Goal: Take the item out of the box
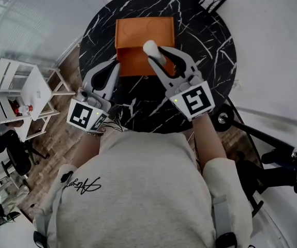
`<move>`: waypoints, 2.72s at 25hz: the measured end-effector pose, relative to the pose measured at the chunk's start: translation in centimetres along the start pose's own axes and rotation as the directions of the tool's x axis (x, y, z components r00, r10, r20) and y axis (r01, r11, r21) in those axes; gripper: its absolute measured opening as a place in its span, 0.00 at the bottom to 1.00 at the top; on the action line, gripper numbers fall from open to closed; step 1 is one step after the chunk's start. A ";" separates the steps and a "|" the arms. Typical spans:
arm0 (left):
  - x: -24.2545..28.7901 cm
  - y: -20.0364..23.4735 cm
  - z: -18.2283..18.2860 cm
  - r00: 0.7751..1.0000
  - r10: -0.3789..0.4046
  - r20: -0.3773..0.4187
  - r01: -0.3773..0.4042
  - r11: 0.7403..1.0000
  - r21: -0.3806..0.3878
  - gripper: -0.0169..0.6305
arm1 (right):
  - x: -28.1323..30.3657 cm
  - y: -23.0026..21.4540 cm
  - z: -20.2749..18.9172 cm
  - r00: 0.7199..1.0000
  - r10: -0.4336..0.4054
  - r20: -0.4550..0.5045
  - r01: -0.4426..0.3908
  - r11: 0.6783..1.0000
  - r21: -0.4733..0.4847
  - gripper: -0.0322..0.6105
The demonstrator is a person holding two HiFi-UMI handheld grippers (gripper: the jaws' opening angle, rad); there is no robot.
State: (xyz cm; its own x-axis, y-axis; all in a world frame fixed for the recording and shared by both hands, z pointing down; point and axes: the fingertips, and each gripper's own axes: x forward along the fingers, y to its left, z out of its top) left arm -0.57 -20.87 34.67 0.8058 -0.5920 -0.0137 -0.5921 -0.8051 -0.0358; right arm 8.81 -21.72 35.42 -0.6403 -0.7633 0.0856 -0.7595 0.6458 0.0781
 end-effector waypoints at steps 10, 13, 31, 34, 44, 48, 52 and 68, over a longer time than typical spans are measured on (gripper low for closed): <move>0.2 0.1 0.3 1.000 0.005 0.005 -0.005 1.000 0.007 0.03 | -0.9 -0.2 1.6 0.997 -0.006 0.074 0.005 1.000 0.011 0.23; 0.3 0.0 0.6 1.000 0.003 0.010 -0.003 1.000 0.009 0.03 | -1.2 -0.4 1.8 0.997 -0.013 0.083 0.012 1.000 0.009 0.23; 0.4 0.4 0.9 1.000 0.002 0.014 -0.002 1.000 0.013 0.03 | -1.6 -0.4 2.7 0.991 -0.026 0.128 0.027 1.000 -0.003 0.23; 0.4 0.4 0.9 1.000 0.004 0.016 -0.004 1.000 0.011 0.03 | -1.6 -0.4 2.8 0.991 -0.029 0.131 0.030 1.000 -0.007 0.23; 0.4 0.3 1.0 1.000 0.007 0.023 -0.007 1.000 0.011 0.03 | -1.8 -0.5 3.1 0.988 -0.047 0.144 0.050 0.999 -0.016 0.23; 0.3 0.3 1.0 1.000 0.006 0.023 -0.006 1.000 0.012 0.03 | -1.9 -0.6 3.2 0.987 -0.052 0.151 0.054 0.998 -0.011 0.23; 0.3 0.4 1.1 1.000 0.008 0.024 -0.008 1.000 0.012 0.03 | -2.0 -0.6 3.4 0.986 -0.055 0.154 0.057 0.998 -0.012 0.23; 0.4 0.7 1.0 1.000 0.010 0.025 -0.010 1.000 0.010 0.03 | -1.8 -0.6 3.4 0.986 -0.060 0.154 0.063 0.998 -0.015 0.23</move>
State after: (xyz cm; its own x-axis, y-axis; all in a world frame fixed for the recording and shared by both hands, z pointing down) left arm -0.69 -21.60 33.66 0.8000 -0.5986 -0.0394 -0.5999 -0.7988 -0.0452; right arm 10.05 -20.80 31.82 -0.6036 -0.7939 -0.0736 -0.7966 0.5965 0.0981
